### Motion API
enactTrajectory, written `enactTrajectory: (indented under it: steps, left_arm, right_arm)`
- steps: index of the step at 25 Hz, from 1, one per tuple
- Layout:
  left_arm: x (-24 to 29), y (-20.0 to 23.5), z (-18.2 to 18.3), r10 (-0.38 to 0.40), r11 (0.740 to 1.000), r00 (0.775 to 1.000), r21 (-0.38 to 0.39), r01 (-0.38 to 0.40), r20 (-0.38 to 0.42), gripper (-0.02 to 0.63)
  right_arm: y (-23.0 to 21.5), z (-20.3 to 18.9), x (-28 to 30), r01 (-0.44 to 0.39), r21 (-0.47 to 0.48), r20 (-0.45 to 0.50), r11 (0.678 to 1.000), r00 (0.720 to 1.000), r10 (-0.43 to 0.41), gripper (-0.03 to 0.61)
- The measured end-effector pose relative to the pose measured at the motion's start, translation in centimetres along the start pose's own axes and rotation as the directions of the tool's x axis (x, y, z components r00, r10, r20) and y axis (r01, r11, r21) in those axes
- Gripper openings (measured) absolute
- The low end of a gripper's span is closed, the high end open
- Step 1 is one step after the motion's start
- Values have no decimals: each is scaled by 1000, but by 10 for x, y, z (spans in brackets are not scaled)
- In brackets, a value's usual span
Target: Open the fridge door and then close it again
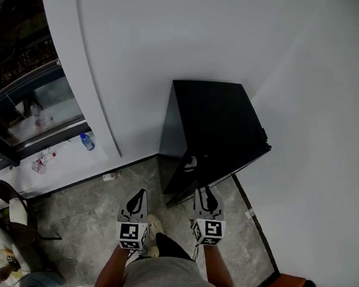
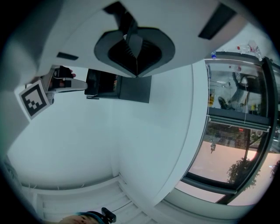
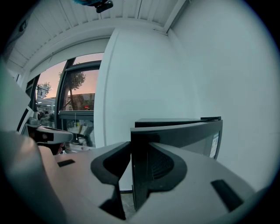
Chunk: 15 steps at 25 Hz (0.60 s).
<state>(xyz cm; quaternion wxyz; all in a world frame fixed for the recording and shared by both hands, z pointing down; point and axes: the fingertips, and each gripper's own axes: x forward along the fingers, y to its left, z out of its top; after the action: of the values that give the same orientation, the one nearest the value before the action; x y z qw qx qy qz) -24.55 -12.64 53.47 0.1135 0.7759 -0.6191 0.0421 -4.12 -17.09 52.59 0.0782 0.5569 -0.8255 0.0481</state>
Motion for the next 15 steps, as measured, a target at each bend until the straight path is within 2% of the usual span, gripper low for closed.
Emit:
enactTrajectory:
  steps: [15]
  left_arm:
    - [12, 22, -5, 27, 1000, 1000, -11, -27, -11, 8]
  right_arm:
    - [6, 1, 32, -20, -11, 2, 1000, 1000, 20, 135]
